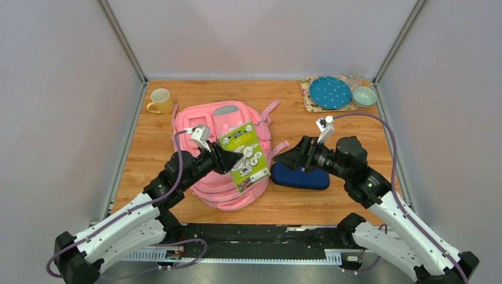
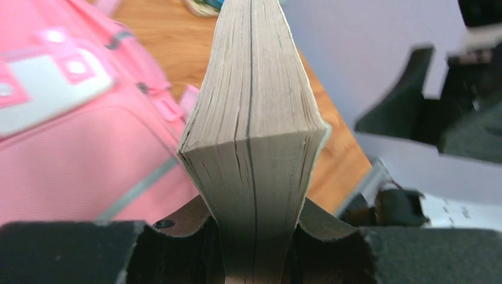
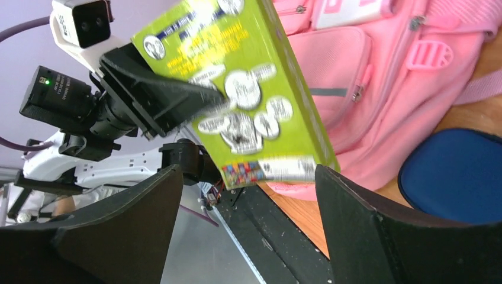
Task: Pack the student bag
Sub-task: Pick up the book from the center of the board.
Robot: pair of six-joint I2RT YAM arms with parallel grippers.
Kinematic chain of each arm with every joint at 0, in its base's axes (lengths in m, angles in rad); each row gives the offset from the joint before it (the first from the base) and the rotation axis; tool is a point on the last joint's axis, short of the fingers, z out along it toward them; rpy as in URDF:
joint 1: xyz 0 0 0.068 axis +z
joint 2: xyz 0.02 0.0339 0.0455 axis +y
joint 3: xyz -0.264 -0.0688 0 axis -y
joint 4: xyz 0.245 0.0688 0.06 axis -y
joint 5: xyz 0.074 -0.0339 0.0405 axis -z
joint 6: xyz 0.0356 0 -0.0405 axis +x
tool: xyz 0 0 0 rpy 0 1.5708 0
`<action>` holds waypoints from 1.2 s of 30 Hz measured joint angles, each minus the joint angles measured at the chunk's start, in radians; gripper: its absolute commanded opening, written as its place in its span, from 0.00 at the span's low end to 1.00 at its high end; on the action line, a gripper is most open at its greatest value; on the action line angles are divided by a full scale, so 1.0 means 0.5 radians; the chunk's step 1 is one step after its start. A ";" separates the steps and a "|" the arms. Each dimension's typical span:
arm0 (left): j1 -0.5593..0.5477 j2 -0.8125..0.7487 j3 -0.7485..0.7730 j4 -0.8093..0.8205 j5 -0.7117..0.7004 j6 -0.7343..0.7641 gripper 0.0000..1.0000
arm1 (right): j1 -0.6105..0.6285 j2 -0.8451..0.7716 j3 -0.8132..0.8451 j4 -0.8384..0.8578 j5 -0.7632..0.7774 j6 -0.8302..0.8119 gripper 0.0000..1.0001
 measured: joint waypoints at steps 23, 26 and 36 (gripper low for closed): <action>0.018 0.093 -0.334 0.684 -0.522 -0.966 0.00 | 0.308 -0.041 -0.905 1.054 0.436 0.846 0.89; 0.018 0.123 -0.383 0.777 -0.490 -1.033 0.00 | 0.309 0.064 -0.906 1.247 0.445 0.887 0.88; 0.018 0.188 -0.459 0.981 -0.455 -1.117 0.00 | 0.442 0.358 -0.895 1.594 0.493 1.005 0.50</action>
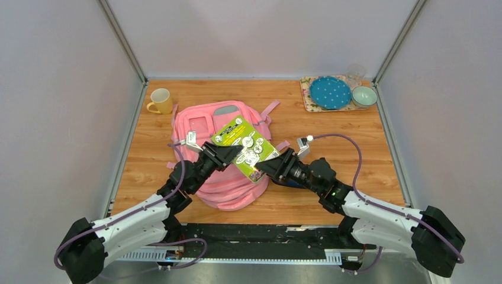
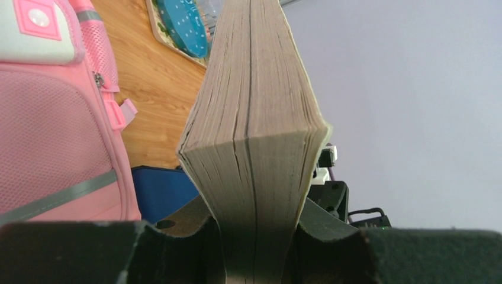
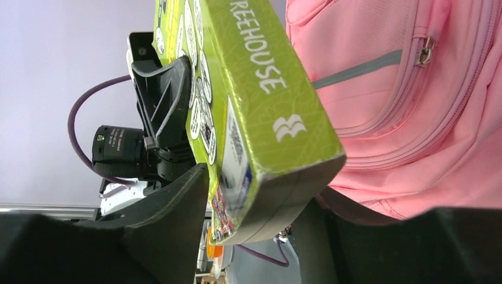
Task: Pack the student bag
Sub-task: Pick up the book from the center of the board, then place the book in the student bag.
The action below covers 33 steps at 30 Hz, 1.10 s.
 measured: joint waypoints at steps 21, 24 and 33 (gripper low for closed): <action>0.004 -0.197 0.679 -1.553 0.134 1.443 0.78 | 0.056 -1.063 0.062 -1.290 0.752 -0.253 0.00; 0.004 -0.178 0.679 -1.798 0.239 1.650 0.79 | 0.056 -1.262 0.079 -1.634 0.899 -0.280 0.00; -0.045 -0.102 0.677 -2.181 0.647 2.020 0.81 | 0.056 -1.683 0.303 -2.354 1.175 -0.335 0.00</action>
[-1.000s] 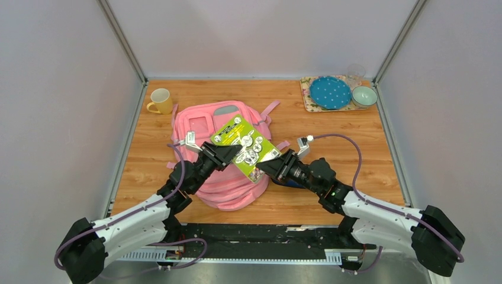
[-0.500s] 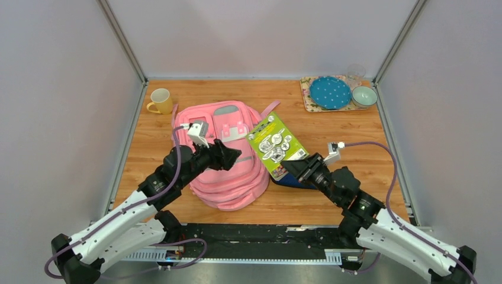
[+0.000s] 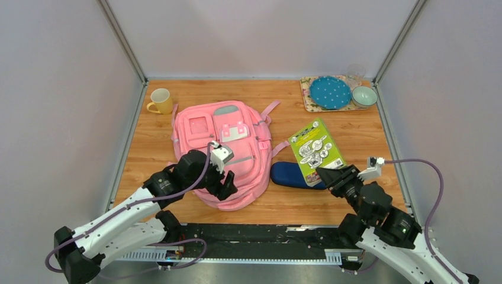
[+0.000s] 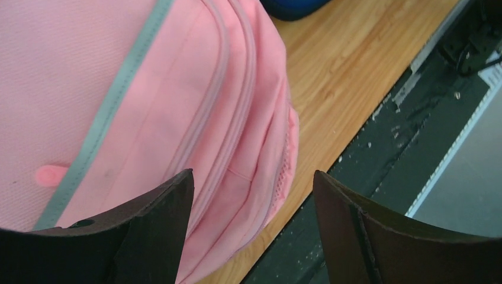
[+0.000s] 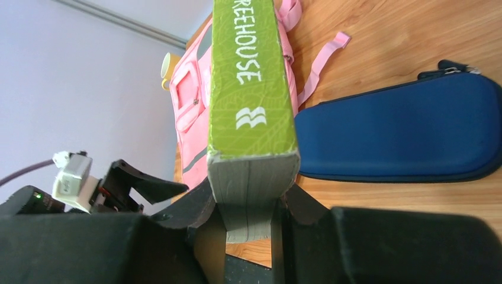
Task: Pack the student bag
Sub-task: Place the book in the student bag.
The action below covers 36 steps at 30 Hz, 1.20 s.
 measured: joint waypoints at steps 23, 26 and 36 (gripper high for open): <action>-0.255 0.275 -0.092 -0.098 -0.045 0.208 0.66 | 0.000 0.004 0.095 -0.214 0.006 -0.006 0.00; -0.258 0.275 -0.103 -0.075 -0.089 0.214 0.48 | 0.000 0.005 0.094 -0.209 -0.008 -0.006 0.00; -0.264 0.296 -0.122 -0.024 -0.134 0.201 0.00 | 0.000 0.004 0.090 -0.201 -0.047 -0.003 0.00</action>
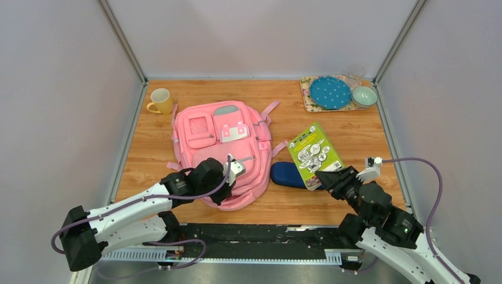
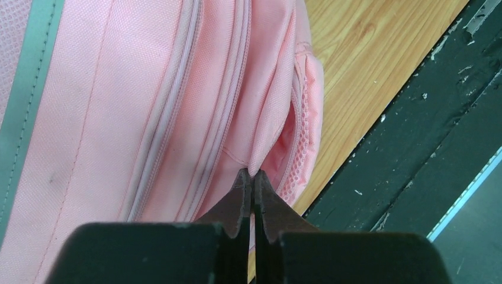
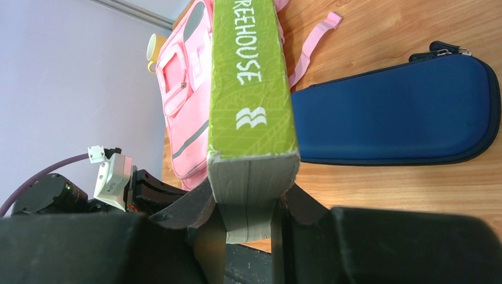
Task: Pack the student bag
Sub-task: Place the book in the student bag.
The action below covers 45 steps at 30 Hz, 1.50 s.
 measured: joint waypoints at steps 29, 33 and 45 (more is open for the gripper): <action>0.001 0.138 0.787 0.188 -0.594 -0.115 0.00 | 0.000 -0.085 -0.325 0.237 -0.671 0.402 0.00; 0.000 0.120 0.745 0.214 -0.591 -0.149 0.00 | -0.004 0.147 -0.494 0.588 -0.822 0.535 0.00; 0.001 0.031 0.611 0.314 -0.504 -0.237 0.00 | -0.003 0.931 -0.608 1.765 -0.979 0.802 0.00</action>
